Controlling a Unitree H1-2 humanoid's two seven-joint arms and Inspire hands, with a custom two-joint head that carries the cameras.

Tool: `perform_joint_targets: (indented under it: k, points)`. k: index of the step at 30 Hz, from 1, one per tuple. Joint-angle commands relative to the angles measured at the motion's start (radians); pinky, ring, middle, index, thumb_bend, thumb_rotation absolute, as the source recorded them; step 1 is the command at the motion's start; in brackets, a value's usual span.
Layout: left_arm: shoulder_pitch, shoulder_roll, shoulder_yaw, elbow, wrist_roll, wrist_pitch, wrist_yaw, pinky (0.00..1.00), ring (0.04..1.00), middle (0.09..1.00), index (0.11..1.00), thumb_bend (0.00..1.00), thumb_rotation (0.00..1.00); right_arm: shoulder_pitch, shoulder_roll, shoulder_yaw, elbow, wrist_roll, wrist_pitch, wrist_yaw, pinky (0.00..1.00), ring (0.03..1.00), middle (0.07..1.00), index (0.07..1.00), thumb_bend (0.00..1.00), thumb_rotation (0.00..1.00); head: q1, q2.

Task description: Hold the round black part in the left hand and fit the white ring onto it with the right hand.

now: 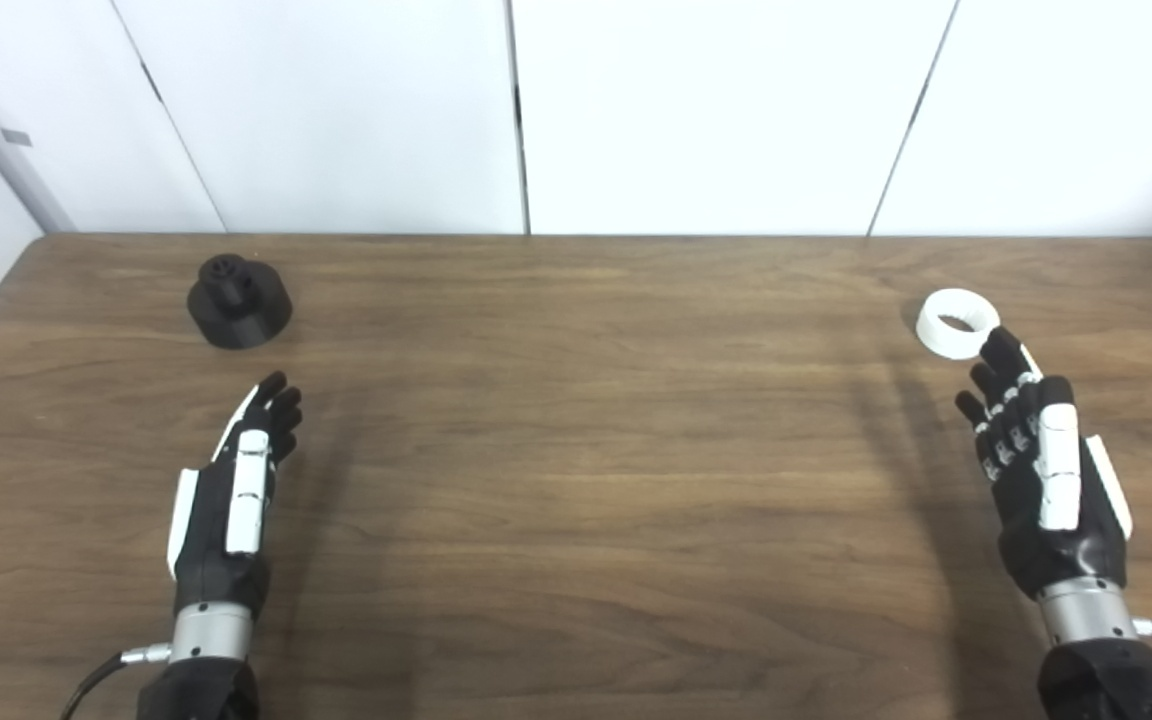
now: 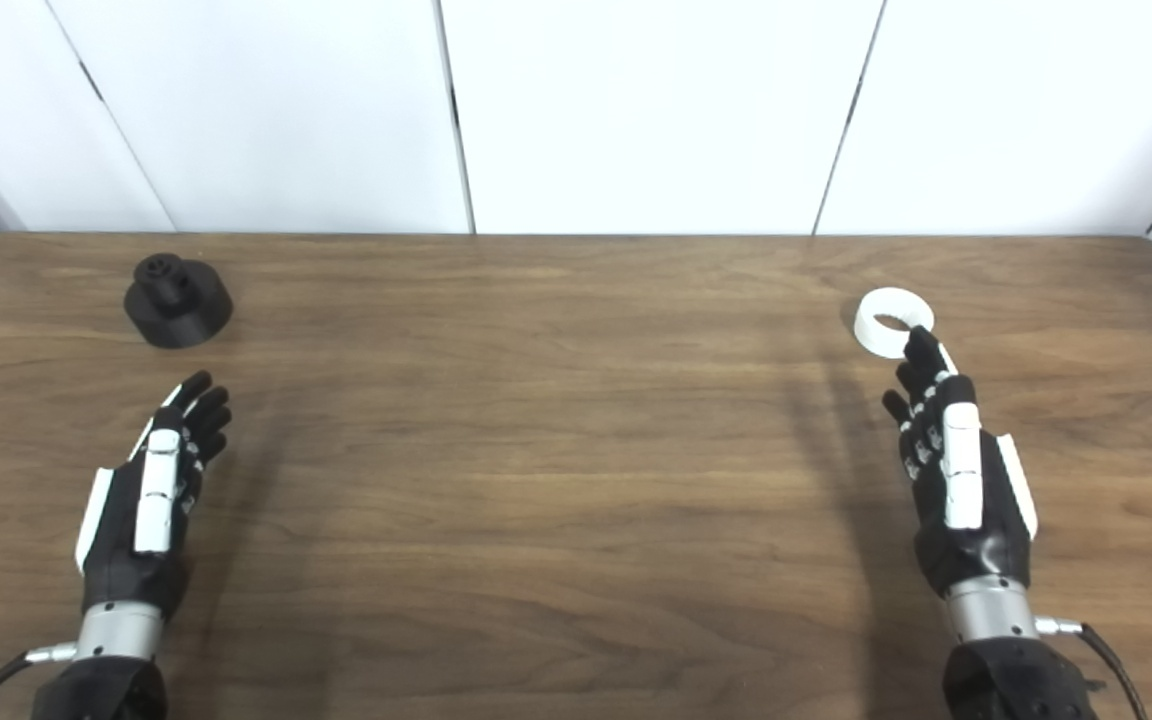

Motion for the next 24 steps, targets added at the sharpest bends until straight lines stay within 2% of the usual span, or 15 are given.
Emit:
perform_joint_targets:
  k: [1, 18, 24]
  points:
    - [-0.013, -0.001, 0.002, -0.036, -0.002, -0.029, 0.009, 0.94, 0.914, 0.904, 0.919, 0.56, 0.94, 0.009, -0.017, -0.001, -0.043, 0.011, -0.011, 0.004, 0.98, 0.992, 0.988, 0.951, 0.51, 1.00, -0.003, 0.002]
    - [-0.016, -0.006, -0.007, -0.031, -0.002, -0.053, 0.006, 0.94, 0.926, 0.940, 0.961, 0.51, 0.92, 0.011, -0.027, -0.005, -0.042, 0.007, -0.002, 0.006, 1.00, 1.000, 0.986, 0.960, 0.51, 1.00, 0.033, -0.010]
    - [-0.018, -0.001, -0.020, -0.023, 0.037, -0.049, 0.015, 0.95, 0.933, 0.939, 0.952, 0.56, 0.85, 0.011, -0.036, -0.010, -0.029, 0.003, -0.014, 0.012, 1.00, 1.000, 0.984, 0.950, 0.53, 1.00, 0.051, -0.019]
